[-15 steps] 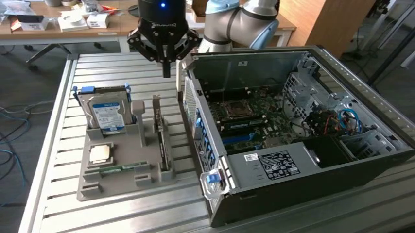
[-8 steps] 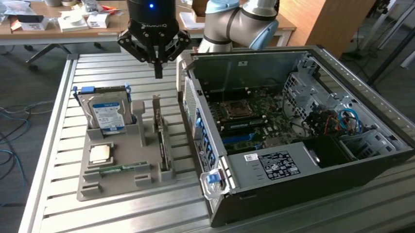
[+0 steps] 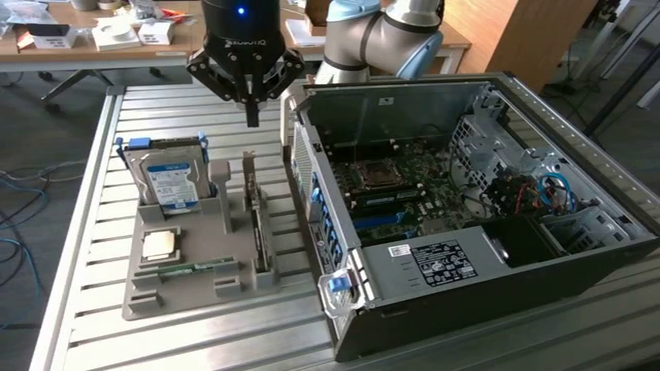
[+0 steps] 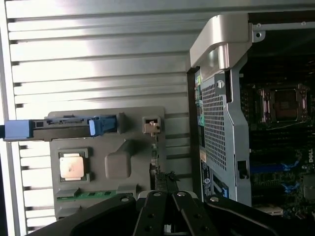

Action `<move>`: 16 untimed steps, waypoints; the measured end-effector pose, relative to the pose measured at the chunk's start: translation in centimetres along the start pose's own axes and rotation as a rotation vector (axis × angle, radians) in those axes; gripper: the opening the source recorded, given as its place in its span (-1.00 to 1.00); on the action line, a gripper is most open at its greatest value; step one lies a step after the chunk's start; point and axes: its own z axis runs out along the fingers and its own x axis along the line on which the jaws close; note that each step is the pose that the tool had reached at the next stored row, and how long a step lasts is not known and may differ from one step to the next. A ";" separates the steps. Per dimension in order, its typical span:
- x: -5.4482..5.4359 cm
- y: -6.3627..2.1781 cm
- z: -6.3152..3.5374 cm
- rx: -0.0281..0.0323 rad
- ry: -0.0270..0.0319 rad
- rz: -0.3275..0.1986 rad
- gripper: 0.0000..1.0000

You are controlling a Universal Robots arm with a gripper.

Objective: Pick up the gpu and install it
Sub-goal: 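Reach for the gpu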

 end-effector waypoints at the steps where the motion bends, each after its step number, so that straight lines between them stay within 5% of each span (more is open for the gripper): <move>1: 0.0 -0.19 -0.01 0.0000 0.0000 0.000 -0.79; 16: 0.0 -3.85 -0.18 0.0001 0.0000 0.000 -0.79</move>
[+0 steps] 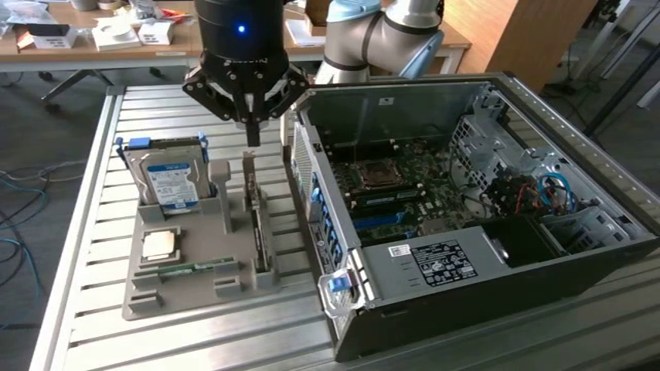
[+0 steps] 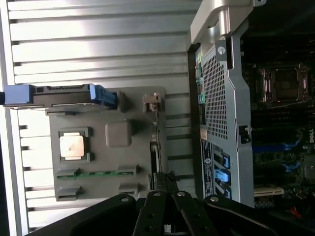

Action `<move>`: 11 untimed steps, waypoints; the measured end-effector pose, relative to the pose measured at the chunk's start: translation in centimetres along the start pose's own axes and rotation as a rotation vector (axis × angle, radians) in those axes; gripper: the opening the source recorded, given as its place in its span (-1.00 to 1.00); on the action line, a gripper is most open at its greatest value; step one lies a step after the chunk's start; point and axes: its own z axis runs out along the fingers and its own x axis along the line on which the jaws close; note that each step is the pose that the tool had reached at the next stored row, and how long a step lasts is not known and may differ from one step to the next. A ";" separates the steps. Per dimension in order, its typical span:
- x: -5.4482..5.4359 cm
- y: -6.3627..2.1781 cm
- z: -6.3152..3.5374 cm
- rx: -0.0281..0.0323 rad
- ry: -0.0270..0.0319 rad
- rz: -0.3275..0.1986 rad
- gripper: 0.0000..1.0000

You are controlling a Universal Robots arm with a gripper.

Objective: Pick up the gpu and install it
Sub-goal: 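Reach for the gpu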

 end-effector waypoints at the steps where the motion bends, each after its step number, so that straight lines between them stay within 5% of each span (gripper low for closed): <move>1: 0.0 -0.20 -0.01 0.0000 0.0000 0.000 -0.79; 11: 0.2 -1.68 -0.08 0.0000 0.0000 0.000 -0.79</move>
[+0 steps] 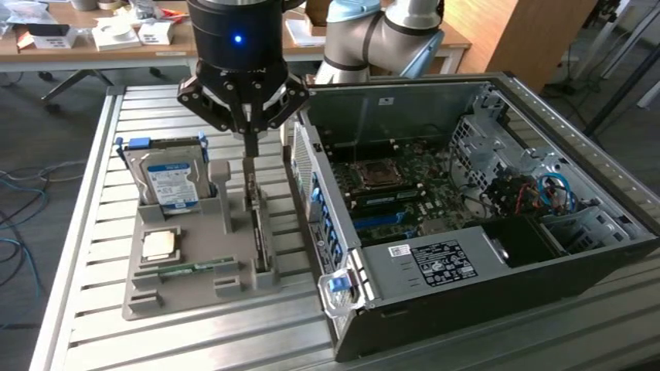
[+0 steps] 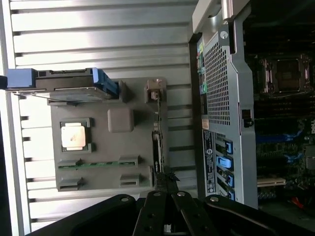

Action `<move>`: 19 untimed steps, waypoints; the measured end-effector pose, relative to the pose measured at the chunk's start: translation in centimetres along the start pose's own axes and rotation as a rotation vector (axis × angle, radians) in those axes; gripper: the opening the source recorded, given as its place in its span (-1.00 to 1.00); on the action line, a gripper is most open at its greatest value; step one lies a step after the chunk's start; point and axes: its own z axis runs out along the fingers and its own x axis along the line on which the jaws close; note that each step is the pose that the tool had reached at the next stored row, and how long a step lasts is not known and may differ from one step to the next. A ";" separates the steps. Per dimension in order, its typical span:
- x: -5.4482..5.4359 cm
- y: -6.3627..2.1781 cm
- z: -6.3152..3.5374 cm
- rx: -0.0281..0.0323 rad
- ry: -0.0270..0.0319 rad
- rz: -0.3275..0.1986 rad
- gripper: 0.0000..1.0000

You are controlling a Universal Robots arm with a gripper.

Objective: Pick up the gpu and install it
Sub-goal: 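Reach for the gpu, then pick up the gpu and move the gpu toward the slot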

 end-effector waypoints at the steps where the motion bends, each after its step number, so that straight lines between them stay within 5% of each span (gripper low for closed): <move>1: 0.0 0.00 0.00 0.0001 0.0000 0.000 -0.79; 15: 0.0 -0.01 0.00 0.0000 0.0001 0.000 -0.77; 19: 0.0 -0.01 0.00 0.0000 0.0000 0.000 -0.42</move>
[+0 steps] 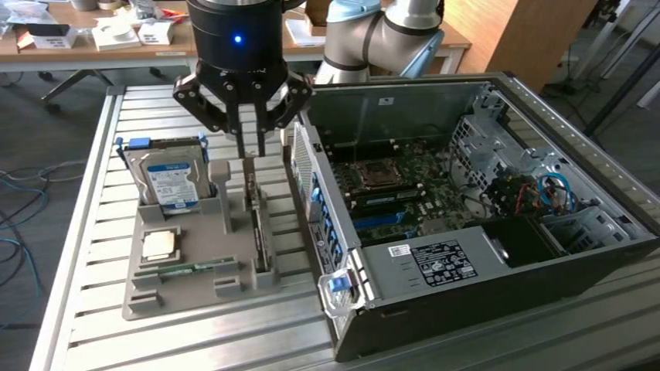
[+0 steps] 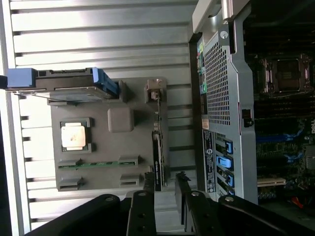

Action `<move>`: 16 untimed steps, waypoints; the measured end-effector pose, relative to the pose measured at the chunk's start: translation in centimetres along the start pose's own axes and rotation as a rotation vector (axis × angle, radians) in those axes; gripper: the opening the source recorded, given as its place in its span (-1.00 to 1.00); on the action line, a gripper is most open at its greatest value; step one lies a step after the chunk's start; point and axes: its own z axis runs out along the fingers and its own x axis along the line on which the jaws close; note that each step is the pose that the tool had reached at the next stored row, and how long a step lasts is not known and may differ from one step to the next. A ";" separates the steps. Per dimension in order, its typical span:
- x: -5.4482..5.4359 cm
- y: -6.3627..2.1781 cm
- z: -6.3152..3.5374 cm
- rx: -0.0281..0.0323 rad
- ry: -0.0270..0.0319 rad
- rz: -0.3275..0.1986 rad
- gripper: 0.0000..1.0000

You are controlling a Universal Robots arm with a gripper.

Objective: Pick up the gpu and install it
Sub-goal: 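Pick up the gpu and move the gpu toward the slot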

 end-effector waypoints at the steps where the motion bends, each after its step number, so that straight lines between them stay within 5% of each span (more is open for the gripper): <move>1: 0.0 0.00 0.00 0.0000 0.0000 0.000 -0.30; 5: 0.0 0.00 0.00 0.0000 0.0000 0.000 -0.06; 16: 0.0 -0.06 1.18 -0.0001 0.0000 0.000 -0.06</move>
